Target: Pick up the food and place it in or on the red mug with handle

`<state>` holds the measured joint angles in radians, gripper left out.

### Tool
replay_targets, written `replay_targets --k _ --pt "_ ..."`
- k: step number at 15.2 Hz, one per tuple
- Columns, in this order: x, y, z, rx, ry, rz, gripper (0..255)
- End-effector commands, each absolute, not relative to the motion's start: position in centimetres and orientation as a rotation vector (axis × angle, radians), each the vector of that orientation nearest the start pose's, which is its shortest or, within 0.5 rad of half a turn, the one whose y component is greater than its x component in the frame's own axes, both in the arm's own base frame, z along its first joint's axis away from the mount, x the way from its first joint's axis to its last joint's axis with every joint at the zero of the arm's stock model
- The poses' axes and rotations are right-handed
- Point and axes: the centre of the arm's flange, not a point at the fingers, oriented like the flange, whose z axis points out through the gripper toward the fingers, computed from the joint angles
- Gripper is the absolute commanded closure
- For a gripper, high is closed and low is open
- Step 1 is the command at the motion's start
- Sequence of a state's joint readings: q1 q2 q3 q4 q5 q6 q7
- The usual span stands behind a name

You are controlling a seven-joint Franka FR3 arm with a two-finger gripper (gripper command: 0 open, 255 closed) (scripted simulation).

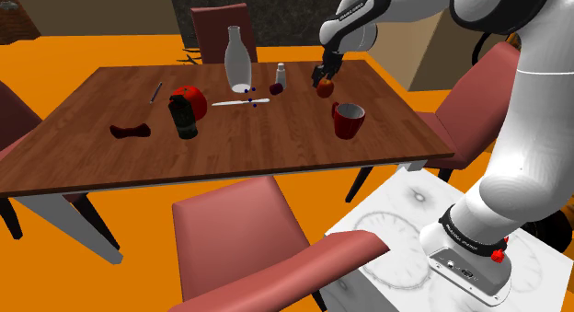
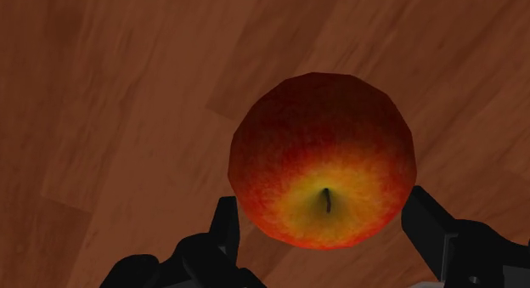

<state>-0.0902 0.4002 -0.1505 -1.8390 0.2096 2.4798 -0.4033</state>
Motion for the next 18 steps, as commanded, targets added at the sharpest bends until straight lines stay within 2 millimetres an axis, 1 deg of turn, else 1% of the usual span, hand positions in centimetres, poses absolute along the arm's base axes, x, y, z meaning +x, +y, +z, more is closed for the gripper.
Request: replay_targets --k 1,9,18 --pt "64.5 -15.1 33.8 -3.105 -0.050 -0.409 255" --pt "64.5 -15.1 33.8 -3.105 -0.050 -0.409 255" --pt "64.5 -15.1 38.5 -3.105 -0.050 -0.409 255"
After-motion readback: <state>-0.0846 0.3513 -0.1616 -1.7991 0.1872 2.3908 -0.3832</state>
